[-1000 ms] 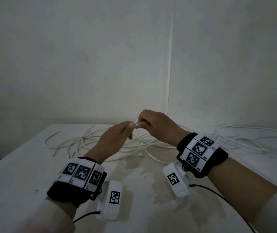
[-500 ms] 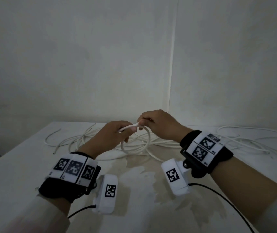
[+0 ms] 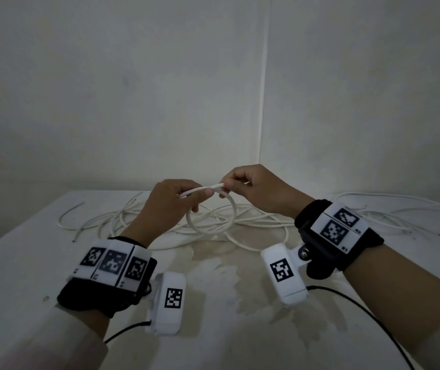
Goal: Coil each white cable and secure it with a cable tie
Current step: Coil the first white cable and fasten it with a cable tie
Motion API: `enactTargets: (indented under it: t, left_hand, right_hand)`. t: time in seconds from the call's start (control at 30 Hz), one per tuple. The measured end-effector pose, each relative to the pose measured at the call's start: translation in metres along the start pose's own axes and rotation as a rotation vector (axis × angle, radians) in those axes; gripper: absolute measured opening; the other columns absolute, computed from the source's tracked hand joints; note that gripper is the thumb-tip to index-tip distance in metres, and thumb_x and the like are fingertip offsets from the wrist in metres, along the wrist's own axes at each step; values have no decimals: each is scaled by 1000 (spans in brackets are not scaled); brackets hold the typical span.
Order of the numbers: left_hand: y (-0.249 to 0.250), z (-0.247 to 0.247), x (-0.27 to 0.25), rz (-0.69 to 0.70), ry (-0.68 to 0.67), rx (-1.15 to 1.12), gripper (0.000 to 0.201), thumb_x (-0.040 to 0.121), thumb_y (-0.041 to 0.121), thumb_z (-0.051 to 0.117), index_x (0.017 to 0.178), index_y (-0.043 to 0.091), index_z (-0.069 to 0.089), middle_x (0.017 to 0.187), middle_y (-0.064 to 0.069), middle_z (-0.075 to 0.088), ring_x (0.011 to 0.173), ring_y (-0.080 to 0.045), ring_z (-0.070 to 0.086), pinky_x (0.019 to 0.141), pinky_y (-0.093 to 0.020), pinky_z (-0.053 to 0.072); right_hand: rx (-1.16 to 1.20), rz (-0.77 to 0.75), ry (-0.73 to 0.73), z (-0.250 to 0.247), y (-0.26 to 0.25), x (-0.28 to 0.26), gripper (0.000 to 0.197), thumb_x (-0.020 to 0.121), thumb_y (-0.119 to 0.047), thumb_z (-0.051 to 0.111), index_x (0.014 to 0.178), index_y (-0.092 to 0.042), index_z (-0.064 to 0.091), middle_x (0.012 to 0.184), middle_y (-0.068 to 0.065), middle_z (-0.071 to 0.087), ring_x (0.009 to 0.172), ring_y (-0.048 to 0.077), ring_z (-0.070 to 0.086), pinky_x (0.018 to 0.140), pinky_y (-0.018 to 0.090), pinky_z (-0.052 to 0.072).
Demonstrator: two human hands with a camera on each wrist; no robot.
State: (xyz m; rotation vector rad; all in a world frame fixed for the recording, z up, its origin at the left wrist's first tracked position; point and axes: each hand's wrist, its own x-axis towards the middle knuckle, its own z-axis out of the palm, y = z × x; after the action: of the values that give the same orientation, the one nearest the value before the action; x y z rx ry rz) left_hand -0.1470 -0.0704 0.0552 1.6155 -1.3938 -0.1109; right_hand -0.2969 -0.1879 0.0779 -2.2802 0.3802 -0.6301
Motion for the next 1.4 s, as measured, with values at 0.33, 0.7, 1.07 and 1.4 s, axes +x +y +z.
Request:
enactTargets:
  t: [0.33, 0.7, 1.07, 1.4]
  left_hand:
    - [16, 3, 3, -10, 29, -112, 17, 81, 23, 68, 64, 24, 68, 49, 13, 60, 52, -1, 51, 50, -8, 35]
    - [21, 8, 4, -5, 216, 154, 29, 72, 43, 73, 55, 21, 63, 49, 6, 58, 46, -3, 50, 42, -10, 33]
    - [21, -5, 3, -185, 29, 1, 31, 95, 14, 42, 77, 19, 67, 73, -6, 61, 47, 0, 55, 55, -15, 47]
    - [18, -5, -6, -275, -169, -376, 10, 75, 23, 64, 68, 24, 71, 71, 14, 70, 75, -2, 60, 68, -18, 49]
  right_hand:
    - [111, 64, 46, -13, -4, -12, 17, 93, -10, 52, 83, -13, 66, 84, 5, 72, 84, 19, 67, 90, 35, 51]
    - [123, 118, 100, -12, -5, -15, 13, 89, -14, 58, 80, -13, 68, 79, 17, 67, 51, 4, 45, 55, 13, 38]
    - [129, 134, 183, -14, 5, -11, 16, 90, -8, 55, 76, -9, 61, 83, 13, 70, 51, 5, 55, 47, 11, 40]
    - [176, 136, 243, -12, 13, -12, 13, 89, -8, 55, 79, -3, 62, 73, 8, 69, 50, 7, 60, 56, 21, 54]
